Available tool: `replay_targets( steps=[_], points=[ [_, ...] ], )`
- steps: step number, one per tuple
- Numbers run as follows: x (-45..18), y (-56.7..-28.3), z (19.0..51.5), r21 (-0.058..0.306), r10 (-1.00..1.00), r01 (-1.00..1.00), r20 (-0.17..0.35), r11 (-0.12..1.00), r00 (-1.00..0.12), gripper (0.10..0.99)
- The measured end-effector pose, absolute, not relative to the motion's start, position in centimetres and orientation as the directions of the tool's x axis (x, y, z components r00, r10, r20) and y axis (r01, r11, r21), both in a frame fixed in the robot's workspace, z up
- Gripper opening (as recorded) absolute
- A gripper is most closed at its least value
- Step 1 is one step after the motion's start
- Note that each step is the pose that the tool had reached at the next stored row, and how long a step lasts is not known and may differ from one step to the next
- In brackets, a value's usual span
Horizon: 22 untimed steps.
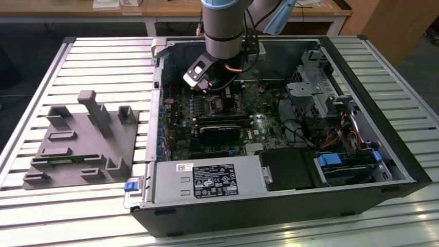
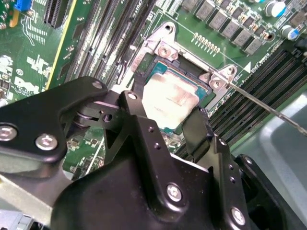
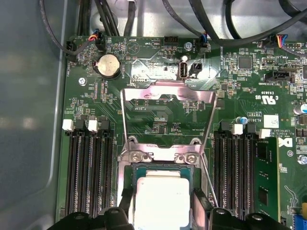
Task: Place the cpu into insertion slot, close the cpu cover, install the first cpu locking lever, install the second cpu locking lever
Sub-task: 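Place the cpu into insertion slot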
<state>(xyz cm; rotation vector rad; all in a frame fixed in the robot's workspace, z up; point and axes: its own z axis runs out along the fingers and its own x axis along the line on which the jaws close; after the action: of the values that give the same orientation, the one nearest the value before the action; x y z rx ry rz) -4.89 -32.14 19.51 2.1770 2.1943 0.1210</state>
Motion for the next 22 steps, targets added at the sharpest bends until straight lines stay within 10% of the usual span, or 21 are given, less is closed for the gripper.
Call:
replay_targets(
  steps=[18, 22],
  points=[
    [-4.9, -32.1, 20.7, 0.089, 1.0, 0.996, 0.021, 0.007, -0.009, 0.584],
    [-4.9, -32.1, 20.7, 0.089, 1.0, 0.996, 0.021, 0.007, -0.009, 0.396]
  ],
)
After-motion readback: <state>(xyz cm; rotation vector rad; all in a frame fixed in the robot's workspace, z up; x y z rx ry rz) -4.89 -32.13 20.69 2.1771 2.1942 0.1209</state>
